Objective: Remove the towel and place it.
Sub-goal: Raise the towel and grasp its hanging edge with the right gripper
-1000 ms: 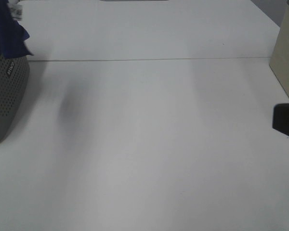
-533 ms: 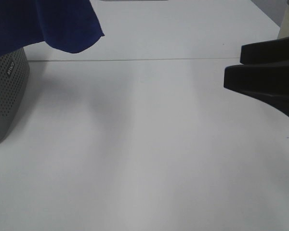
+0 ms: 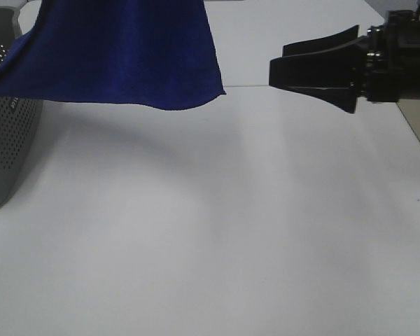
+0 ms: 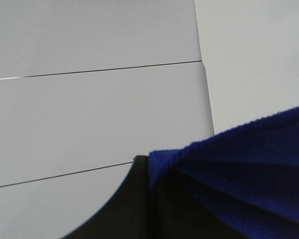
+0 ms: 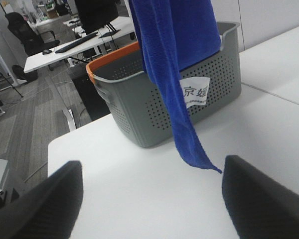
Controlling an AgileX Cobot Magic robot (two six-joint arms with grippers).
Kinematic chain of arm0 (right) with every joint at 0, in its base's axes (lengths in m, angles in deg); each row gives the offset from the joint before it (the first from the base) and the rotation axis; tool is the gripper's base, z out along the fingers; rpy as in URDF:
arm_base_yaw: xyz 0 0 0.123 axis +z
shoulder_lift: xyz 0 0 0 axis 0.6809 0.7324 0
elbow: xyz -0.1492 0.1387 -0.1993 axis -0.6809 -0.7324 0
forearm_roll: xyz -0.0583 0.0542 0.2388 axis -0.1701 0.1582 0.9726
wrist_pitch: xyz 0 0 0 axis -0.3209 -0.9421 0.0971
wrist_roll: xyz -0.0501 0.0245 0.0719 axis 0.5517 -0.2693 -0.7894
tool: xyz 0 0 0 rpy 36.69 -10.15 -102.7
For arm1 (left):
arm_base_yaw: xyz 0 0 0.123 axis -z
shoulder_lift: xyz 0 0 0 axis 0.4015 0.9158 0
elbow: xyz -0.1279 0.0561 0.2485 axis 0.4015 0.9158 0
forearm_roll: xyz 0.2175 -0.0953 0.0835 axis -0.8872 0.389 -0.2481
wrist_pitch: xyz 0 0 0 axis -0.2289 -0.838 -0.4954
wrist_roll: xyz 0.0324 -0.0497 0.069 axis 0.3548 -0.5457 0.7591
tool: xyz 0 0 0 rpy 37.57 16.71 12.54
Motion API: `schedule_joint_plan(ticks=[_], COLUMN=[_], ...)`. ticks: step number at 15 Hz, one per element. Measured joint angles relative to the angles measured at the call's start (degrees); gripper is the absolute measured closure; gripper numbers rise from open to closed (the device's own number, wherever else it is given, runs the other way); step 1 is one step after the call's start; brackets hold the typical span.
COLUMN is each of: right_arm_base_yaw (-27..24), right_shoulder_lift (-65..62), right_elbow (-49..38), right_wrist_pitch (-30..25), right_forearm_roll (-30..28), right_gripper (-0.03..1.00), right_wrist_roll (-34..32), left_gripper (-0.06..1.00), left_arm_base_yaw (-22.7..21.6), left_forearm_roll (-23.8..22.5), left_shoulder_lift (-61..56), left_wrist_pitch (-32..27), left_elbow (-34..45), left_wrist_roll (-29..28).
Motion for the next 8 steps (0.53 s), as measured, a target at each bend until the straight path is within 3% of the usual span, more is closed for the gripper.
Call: schedule_joint_plan(ticks=[3,8], right_arm_base_yaw=[3.61,10.03], right_shoulder_lift=[5.16,14.55], right_elbow=[4.70,12.78], right_wrist_pitch=[3.15,3.78], right_forearm_roll=[0.69,0.74], right_gripper=[0.20,0.20], right_wrist_roll=[0.11,0.57], left_gripper=[0.94,0.94], left_arm_base_yaw=[1.66,2.41], left_forearm_roll=[0.06,0.40], left_shoulder_lift=[0.57,0.74], left_wrist_pitch=[0.40,0.74], left_elbow=[0.00,0.00], left_wrist_roll=[-0.52,-0.69])
